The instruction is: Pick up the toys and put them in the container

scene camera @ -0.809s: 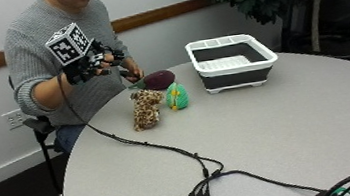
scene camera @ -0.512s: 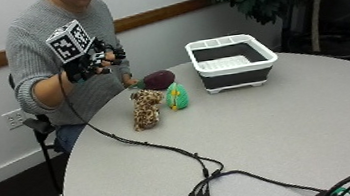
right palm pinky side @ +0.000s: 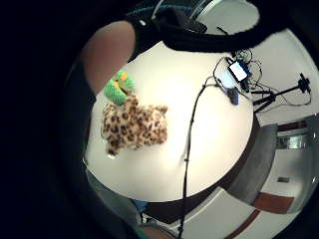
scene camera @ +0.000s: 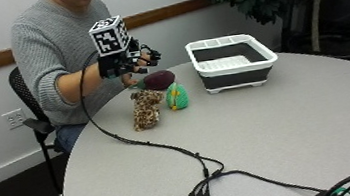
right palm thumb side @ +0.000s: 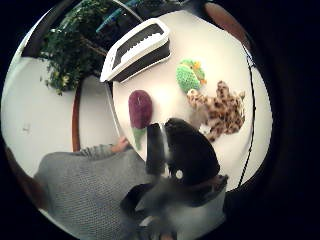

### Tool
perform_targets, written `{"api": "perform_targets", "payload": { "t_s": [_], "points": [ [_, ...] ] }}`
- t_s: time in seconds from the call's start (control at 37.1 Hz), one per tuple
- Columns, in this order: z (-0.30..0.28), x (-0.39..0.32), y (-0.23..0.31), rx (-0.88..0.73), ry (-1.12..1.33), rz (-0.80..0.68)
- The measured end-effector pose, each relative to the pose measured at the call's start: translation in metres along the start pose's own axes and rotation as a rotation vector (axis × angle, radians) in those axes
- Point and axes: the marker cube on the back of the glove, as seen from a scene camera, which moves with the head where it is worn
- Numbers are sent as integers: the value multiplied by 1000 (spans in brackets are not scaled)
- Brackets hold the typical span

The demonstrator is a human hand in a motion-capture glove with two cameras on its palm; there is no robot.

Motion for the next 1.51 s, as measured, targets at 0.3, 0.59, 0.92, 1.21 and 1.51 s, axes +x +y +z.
{"api": "perform_targets", "payload": {
  "t_s": [0.3, 0.59, 0.92, 1.21, 1.51],
  "points": [
    [104, 31, -6, -222, 106, 184],
    [155, 15, 11, -236, 191, 124],
    [61, 34, -32, 152, 24, 85],
    [-85, -2, -103, 315, -102, -50],
    [-25, -195, -232, 161, -40, -400]
  ]
}}
